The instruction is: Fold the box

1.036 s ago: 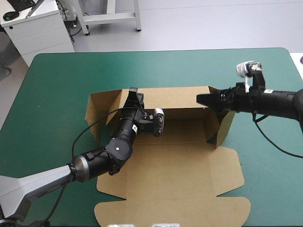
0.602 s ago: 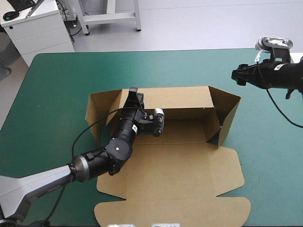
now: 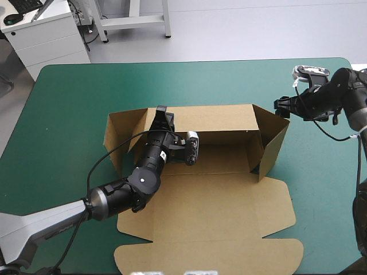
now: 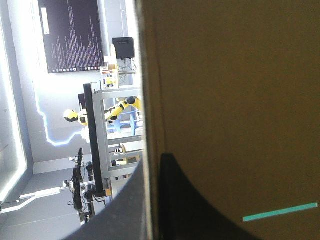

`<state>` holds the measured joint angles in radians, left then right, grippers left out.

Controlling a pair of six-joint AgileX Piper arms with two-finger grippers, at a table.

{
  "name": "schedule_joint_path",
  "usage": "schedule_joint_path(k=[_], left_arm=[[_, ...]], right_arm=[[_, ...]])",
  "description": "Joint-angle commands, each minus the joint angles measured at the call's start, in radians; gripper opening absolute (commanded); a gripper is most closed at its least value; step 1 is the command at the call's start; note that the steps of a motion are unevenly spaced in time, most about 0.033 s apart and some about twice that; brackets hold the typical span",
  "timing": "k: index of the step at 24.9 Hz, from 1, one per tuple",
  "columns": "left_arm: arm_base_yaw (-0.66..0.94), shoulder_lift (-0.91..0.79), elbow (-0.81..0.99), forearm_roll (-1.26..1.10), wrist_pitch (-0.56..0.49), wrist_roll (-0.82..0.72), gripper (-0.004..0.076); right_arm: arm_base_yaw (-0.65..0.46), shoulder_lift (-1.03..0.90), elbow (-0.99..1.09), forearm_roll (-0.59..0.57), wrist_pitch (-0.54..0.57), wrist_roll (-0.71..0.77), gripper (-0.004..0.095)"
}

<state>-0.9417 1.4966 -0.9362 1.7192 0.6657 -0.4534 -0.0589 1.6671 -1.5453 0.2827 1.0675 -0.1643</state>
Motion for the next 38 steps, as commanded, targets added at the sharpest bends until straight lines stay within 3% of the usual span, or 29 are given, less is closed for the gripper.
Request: schedule_joint_path(k=[1, 5, 10, 16, 21, 33, 36, 38], left_arm=[[-0.005, -0.03, -0.024, 0.081, 0.033, -0.005, -0.001], [-0.005, -0.03, -0.024, 0.081, 0.029, -0.029, -0.001], [-0.005, -0.03, -0.024, 0.081, 0.029, -0.035, -0.001], [-0.005, -0.03, -0.024, 0.081, 0.029, -0.035, -0.001], [-0.005, -0.03, -0.024, 0.081, 0.028, -0.035, -0.001], [-0.005, -0.03, -0.024, 0.081, 0.028, -0.035, -0.001], [-0.005, -0.03, -0.024, 0.081, 0.028, -0.035, -0.001], [-0.005, -0.03, -0.024, 0.081, 0.028, -0.035, -0.001]], right_arm=[[-0.009, -0.075, 0.001, 0.052, -0.006, -0.047, 0.0737], [-0.011, -0.124, 0.106, 0.073, -0.029, -0.094, 0.0737], [-0.011, -0.275, 0.325, 0.167, -0.171, -0.207, 0.0737], [-0.011, -0.356, 0.408, 0.288, -0.159, -0.413, 0.0737], [-0.009, -0.364, 0.417, 0.361, -0.078, -0.598, 0.0737], [-0.009, -0.349, 0.438, 0.496, -0.041, -0.77, 0.0737], [-0.005, -0.355, 0.526, 0.572, -0.063, -0.819, 0.0737], [0.032, -0.368, 0.592, 0.587, -0.153, -0.849, 0.0737]])
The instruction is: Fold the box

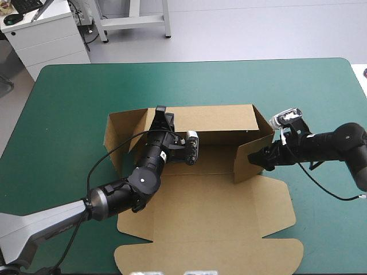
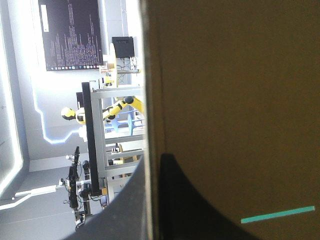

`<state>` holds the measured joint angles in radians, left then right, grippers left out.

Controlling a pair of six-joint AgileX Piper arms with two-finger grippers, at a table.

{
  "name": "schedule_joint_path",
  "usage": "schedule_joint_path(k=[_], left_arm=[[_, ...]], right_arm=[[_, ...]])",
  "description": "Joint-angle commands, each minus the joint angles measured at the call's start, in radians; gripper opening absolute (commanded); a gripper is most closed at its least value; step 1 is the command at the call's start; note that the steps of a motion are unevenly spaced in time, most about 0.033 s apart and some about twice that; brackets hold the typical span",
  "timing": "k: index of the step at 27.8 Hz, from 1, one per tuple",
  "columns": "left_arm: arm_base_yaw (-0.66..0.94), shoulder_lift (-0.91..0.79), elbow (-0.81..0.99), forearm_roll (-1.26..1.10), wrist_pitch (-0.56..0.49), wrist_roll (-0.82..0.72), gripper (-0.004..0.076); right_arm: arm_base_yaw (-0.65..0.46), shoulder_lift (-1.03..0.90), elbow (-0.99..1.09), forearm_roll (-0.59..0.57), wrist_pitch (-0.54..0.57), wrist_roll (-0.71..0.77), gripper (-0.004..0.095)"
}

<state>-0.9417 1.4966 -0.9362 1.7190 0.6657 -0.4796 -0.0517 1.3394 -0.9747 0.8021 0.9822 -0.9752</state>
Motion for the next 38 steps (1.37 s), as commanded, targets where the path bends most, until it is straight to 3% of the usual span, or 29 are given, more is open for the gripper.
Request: schedule_joint_path(k=[1, 5, 9, 15, 20, 26, 38], left_arm=[[-0.005, -0.03, -0.024, 0.081, 0.028, -0.009, -0.001], [-0.005, -0.03, -0.024, 0.081, 0.032, -0.009, -0.001], [-0.005, -0.03, -0.024, 0.081, 0.032, -0.009, -0.001], [-0.005, -0.03, -0.024, 0.081, 0.032, -0.009, -0.001], [-0.005, -0.03, -0.024, 0.081, 0.032, -0.009, -0.001], [-0.005, -0.03, -0.024, 0.081, 0.029, -0.009, -0.001], [-0.005, -0.03, -0.024, 0.081, 0.034, -0.034, -0.0005]], right_arm=[[0.074, -0.05, 0.058, 0.068, -0.153, -0.049, 0.0737], [0.216, -0.063, 0.124, 0.064, -0.444, 0.006, 0.0737], [0.257, -0.063, 0.139, 0.064, -0.552, 0.043, 0.0737], [0.276, -0.067, 0.147, 0.082, -0.63, 0.044, 0.0726], [0.276, -0.088, 0.165, 0.082, -0.658, 0.042, 0.0507], [0.276, -0.105, 0.174, 0.078, -0.654, 0.026, 0.0011], [0.276, -0.109, 0.174, 0.082, -0.66, 0.029, -0.0018]])
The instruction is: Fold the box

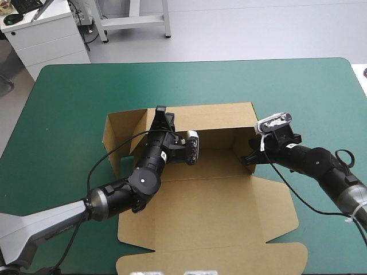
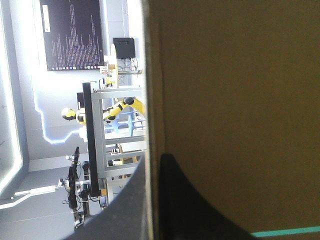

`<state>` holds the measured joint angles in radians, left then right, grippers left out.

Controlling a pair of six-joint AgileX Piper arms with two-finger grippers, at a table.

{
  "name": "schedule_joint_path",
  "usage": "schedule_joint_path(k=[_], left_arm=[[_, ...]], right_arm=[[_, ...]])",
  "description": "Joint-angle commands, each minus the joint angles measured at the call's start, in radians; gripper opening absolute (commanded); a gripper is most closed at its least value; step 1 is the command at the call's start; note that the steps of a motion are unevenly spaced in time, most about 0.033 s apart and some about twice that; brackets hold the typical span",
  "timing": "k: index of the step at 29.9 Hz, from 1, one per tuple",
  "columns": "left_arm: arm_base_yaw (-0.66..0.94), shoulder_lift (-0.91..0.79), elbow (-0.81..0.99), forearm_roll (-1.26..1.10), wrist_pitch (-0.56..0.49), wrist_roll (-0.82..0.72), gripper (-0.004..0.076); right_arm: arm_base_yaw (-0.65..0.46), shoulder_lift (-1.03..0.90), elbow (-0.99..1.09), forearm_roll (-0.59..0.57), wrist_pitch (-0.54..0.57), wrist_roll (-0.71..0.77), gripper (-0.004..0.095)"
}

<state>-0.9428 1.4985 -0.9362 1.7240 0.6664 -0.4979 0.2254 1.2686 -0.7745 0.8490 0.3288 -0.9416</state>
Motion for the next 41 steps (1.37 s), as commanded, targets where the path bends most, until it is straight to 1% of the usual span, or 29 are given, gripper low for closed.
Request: schedule_joint_path(k=[1, 3, 5, 7, 8, 10, 11, 12, 14, 16, 23, 26, 32, 33, 34, 35, 36, 37, 38, 39, 41], left_arm=[[-0.004, -0.032, -0.024, 0.076, 0.033, -0.015, 0.0007], [-0.004, -0.032, -0.024, 0.076, 0.031, -0.015, 0.0068], [-0.004, -0.032, -0.024, 0.076, 0.031, -0.015, 0.0167], [-0.004, -0.032, -0.024, 0.078, 0.031, -0.015, 0.0295], [-0.004, -0.032, -0.024, 0.078, 0.031, -0.015, 0.0382], [-0.005, -0.032, -0.024, 0.078, 0.033, -0.015, 0.0482], [-0.01, -0.032, -0.024, 0.078, 0.038, -0.015, 0.0512], [-0.017, -0.032, -0.024, 0.078, 0.054, -0.015, 0.0523], [-0.045, -0.032, -0.024, 0.078, 0.106, -0.015, 0.0521], [-0.086, -0.032, -0.024, 0.078, 0.169, -0.015, 0.0521], [-0.218, -0.032, -0.024, 0.078, 0.371, -0.015, 0.0519], [-0.259, -0.032, -0.024, 0.076, 0.406, -0.015, 0.0517], [-0.309, -0.032, -0.024, 0.03, 0.434, -0.017, 0.0511], [-0.313, -0.032, -0.024, 0.005, 0.434, -0.017, 0.048], [-0.314, -0.032, -0.024, -0.021, 0.429, -0.004, 0.0407], [-0.314, -0.032, -0.024, -0.063, 0.424, 0.028, 0.0297], [-0.312, -0.032, -0.024, -0.107, 0.419, 0.074, 0.0163], [-0.311, -0.034, -0.025, -0.138, 0.417, 0.116, 0.0047], [-0.3, -0.034, -0.03, -0.172, 0.405, 0.175, 0.0002], [-0.289, -0.035, -0.043, -0.22, 0.391, 0.228, 0.0017], [-0.254, -0.035, -0.092, -0.39, 0.361, 0.339, 0.0015]], right_arm=[[-0.001, -0.038, -0.026, 0.035, -0.01, -0.004, -0.0018], [-0.001, -0.038, -0.026, 0.035, -0.023, -0.004, -0.0019], [-0.001, -0.038, -0.026, 0.04, -0.036, -0.004, -0.0018], [-0.001, -0.038, -0.026, 0.04, -0.053, -0.004, -0.0018], [-0.001, -0.038, -0.026, 0.04, -0.065, -0.004, -0.0018], [-0.001, -0.038, -0.026, 0.04, -0.1, -0.004, -0.0018], [-0.001, -0.038, -0.026, 0.042, -0.128, -0.004, -0.0018], [-0.001, -0.038, -0.026, 0.047, -0.161, -0.002, -0.0018], [-0.001, -0.036, -0.026, 0.047, -0.226, 0.017, -0.0018], [-0.001, -0.036, -0.026, 0.047, -0.269, 0.021, -0.0018], [-0.001, 0.031, -0.084, 0.045, -0.294, 0.022, -0.0018], [-0.001, 0.085, -0.129, 0.045, -0.296, 0.029, -0.0018], [-0.001, 0.174, -0.211, 0.045, -0.294, 0.049, -0.0018], [-0.001, 0.183, -0.22, 0.045, -0.289, 0.049, -0.0018], [-0.001, 0.192, -0.225, 0.045, -0.284, 0.049, -0.0019], [-0.001, 0.197, -0.23, 0.045, -0.278, 0.049, -0.0018], [-0.001, 0.202, -0.234, 0.043, -0.273, 0.049, -0.0018], [-0.003, 0.202, -0.234, 0.043, -0.271, 0.049, -0.0018], [-0.003, 0.202, -0.234, 0.043, -0.27, 0.049, -0.0018], [-0.003, 0.202, -0.234, 0.043, -0.27, 0.049, -0.0018], [-0.003, 0.202, -0.234, 0.043, -0.27, 0.049, -0.0019]])
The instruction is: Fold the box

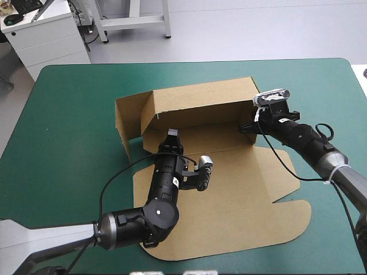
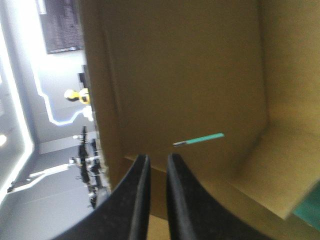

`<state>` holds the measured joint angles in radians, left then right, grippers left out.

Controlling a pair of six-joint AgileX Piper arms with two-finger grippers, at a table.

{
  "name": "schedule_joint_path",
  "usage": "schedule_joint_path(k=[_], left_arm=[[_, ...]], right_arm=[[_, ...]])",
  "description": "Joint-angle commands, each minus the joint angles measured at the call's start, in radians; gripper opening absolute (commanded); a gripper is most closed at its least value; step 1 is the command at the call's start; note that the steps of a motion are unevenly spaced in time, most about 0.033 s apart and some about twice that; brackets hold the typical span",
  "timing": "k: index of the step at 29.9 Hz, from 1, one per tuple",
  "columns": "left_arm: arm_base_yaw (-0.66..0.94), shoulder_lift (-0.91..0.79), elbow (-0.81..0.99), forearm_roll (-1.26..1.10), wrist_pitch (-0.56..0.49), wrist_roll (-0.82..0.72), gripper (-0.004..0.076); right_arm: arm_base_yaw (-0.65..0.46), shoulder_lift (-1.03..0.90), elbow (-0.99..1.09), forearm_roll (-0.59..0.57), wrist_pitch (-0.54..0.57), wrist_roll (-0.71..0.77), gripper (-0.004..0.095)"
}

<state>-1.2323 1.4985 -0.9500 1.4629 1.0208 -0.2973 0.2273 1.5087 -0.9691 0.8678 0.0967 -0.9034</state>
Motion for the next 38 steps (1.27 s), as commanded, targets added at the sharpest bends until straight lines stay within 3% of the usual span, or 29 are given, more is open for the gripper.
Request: schedule_joint_path(k=[1, 5, 9, 12, 17, 20, 27, 32, 38], left_arm=[[0.063, -0.035, -0.118, -0.258, -0.009, 0.218, 0.0015], [0.198, -0.035, -0.315, -0.791, -0.006, 0.547, 0.0015], [0.344, -0.035, -0.529, -1.2, 0.117, 0.734, 0.0014], [0.461, -0.039, -0.649, -1.346, 0.124, 0.74, 0.0014], [0.729, -0.064, -0.731, -1.553, 0.01, 0.619, 0.0014], [0.945, -0.084, -0.708, -1.719, -0.018, 0.563, 0.0014], [1.375, -0.086, -0.579, -1.957, 0.026, 0.568, 0.0014], [1.579, -0.086, -0.407, -2.141, 0.024, 0.643, 0.0014], [1.721, -0.117, -0.174, -2.366, -0.073, 0.736, 0.0014]], right_arm=[[-0.005, -0.038, -0.04, 0.024, -0.036, 0.011, -0.0019], [-0.005, -0.038, -0.04, 0.015, -0.033, -0.006, -0.0019], [-0.005, -0.038, -0.04, 0.012, -0.032, -0.01, -0.0019], [-0.005, -0.038, -0.04, 0.012, -0.027, -0.013, -0.0019], [-0.005, -0.038, -0.04, -0.002, 0.011, -0.017, -0.0018], [-0.005, -0.038, -0.04, -0.002, 0.03, -0.017, -0.0018], [-0.005, -0.038, -0.04, -0.002, 0.061, -0.008, -0.0019], [-0.005, -0.038, -0.04, 0.002, 0.073, -0.008, -0.0019], [-0.005, -0.038, -0.04, 0.0, 0.086, 0.043, -0.0018]])
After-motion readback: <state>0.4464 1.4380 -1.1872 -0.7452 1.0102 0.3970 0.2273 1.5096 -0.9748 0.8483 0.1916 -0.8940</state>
